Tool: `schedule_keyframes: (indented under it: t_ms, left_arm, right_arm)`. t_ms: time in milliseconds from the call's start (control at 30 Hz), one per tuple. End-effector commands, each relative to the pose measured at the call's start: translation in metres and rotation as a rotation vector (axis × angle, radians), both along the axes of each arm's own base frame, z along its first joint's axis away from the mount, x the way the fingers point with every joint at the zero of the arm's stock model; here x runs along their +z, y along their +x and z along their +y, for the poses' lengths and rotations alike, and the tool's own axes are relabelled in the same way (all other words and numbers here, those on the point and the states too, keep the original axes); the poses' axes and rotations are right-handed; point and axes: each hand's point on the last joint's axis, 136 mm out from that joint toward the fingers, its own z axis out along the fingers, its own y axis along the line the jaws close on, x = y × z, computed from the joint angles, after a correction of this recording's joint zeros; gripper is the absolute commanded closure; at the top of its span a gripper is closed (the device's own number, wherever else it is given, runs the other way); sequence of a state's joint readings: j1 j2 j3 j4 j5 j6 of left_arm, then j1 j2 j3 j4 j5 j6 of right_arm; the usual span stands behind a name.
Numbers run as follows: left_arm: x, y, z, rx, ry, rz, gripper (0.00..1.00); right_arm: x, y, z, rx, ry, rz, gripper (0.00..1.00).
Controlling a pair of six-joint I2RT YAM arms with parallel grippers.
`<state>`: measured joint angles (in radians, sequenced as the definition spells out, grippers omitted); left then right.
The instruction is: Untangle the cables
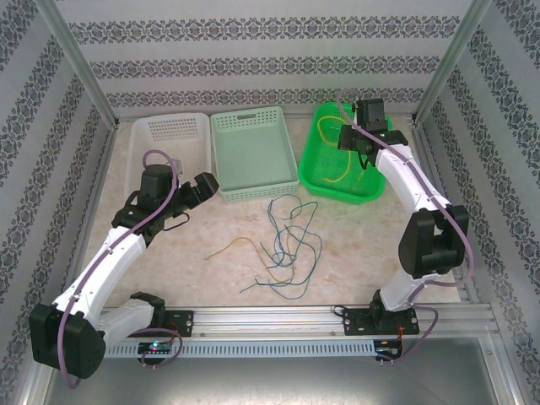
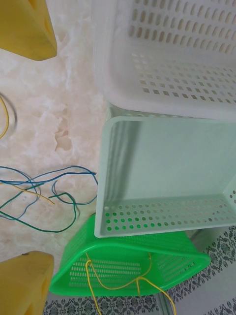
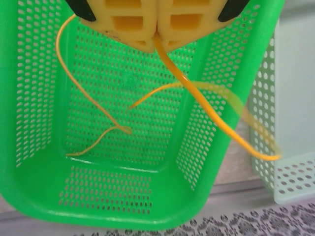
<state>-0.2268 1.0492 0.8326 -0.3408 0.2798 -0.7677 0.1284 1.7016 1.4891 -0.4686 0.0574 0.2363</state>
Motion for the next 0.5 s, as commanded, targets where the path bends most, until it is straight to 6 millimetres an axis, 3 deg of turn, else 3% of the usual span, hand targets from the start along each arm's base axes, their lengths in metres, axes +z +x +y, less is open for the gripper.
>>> schedule_keyframes:
  t_ms: [0,67,133,167,333,467]
  left_arm:
    - [0.005,0.007,-0.001,0.006,-0.028,-0.019,0.0]
    - [0.004,0.008,-0.001,0.005,-0.029,-0.015,0.0]
    - [0.004,0.007,0.0,0.006,-0.02,-0.012,0.0]
    - [0.004,0.007,0.001,0.004,-0.008,-0.008,0.0]
    - [0.001,0.004,0.004,-0.023,0.057,0.01,0.0]
    - [-0.009,0.002,-0.005,-0.075,0.076,0.028,0.0]
  right_arm:
    - [-0.029,0.003,-0.011,-0.035,0.011,0.087,0.93]
    - [-0.044,0.004,-0.012,-0.034,0.005,0.13,0.82]
    - [-0.051,0.003,-0.012,-0.042,0.003,0.163,0.44]
    - [-0.05,0.002,-0.01,-0.034,0.011,0.162,0.34]
    - [-0.011,-0.009,0.018,0.065,0.048,0.03,0.25]
    - [0.017,-0.036,0.041,0.132,0.086,-0.015,0.24]
